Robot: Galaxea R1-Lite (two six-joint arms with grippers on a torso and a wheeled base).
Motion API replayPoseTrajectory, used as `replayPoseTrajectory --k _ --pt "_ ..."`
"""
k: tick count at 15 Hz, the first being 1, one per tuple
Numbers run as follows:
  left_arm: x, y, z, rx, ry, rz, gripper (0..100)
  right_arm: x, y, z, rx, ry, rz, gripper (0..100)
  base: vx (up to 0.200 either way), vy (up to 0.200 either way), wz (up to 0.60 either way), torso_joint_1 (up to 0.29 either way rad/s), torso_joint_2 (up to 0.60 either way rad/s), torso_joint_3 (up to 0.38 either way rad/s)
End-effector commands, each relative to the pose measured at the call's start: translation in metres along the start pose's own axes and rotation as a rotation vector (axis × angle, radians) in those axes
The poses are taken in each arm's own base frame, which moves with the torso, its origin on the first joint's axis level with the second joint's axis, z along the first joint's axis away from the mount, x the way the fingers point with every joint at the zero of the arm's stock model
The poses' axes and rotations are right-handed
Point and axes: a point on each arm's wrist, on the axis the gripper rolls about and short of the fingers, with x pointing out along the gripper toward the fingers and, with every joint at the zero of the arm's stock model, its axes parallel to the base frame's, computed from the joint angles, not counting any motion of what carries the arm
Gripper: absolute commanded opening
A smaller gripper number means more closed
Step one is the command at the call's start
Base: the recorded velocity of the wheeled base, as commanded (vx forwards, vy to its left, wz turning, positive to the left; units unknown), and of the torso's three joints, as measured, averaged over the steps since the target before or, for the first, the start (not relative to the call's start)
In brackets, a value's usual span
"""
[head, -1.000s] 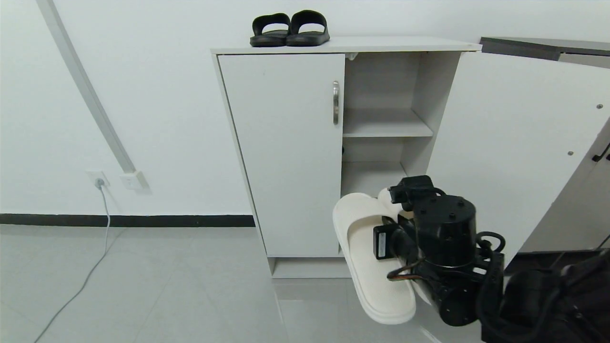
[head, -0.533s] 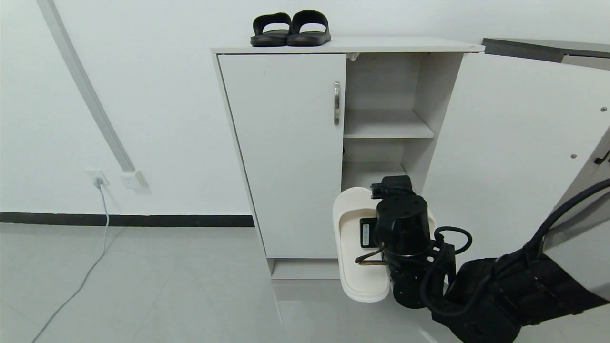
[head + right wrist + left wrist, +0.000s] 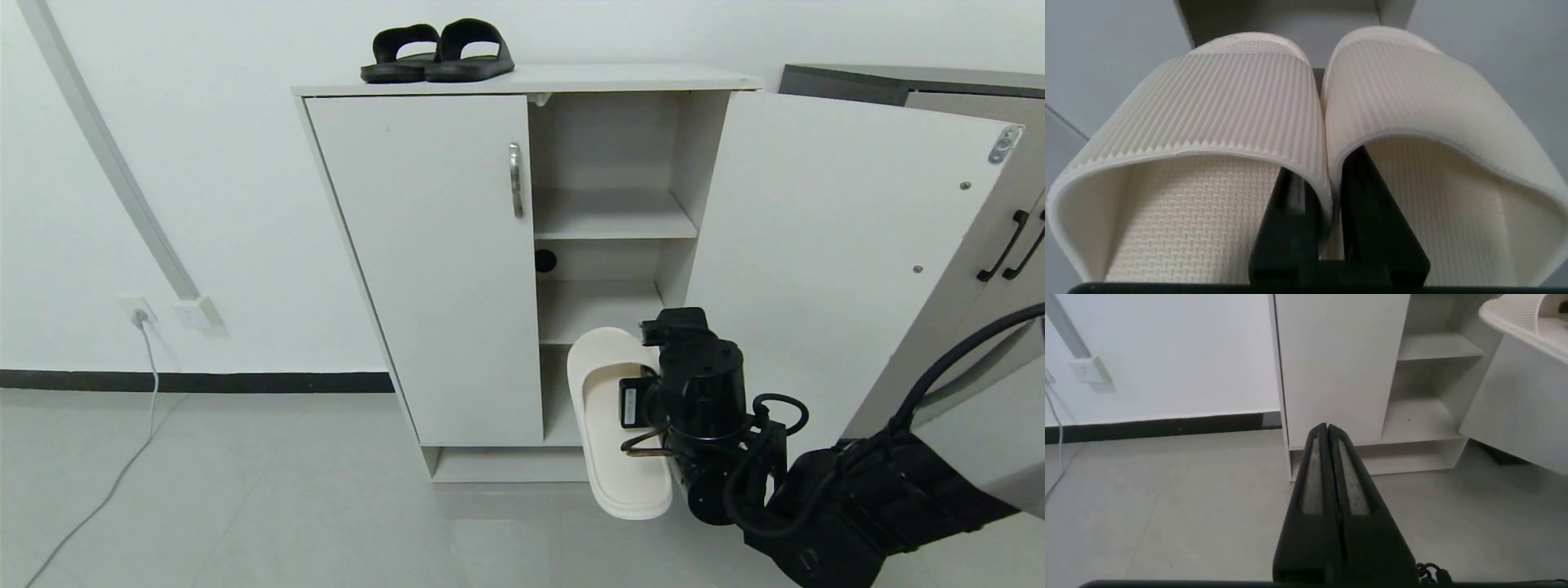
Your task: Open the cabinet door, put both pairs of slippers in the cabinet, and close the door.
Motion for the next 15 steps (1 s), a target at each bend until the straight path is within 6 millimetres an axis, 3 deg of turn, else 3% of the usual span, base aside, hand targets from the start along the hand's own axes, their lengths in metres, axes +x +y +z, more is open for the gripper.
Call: replayPoseTrajectory --k 1,8,15 --pt "0.000 0.000 0.000 0.000 0.002 0.001 0 -0.001 -0.002 -0.007 -0.015 0.023 0.018 0 0.000 0.000 0.00 0.000 0.00 0.000" --pt "0.000 0.000 0.000 0.000 0.002 0.001 0 0.007 0.003 -0.016 -0.020 0.027 0.018 0 0.000 0.000 0.00 0.000 0.00 0.000" --pt "0.000 0.000 0.000 0.000 0.002 0.001 0 0.033 0.010 -0.037 -0.037 0.015 -0.004 0 0.000 0.000 0.00 0.000 0.00 0.000"
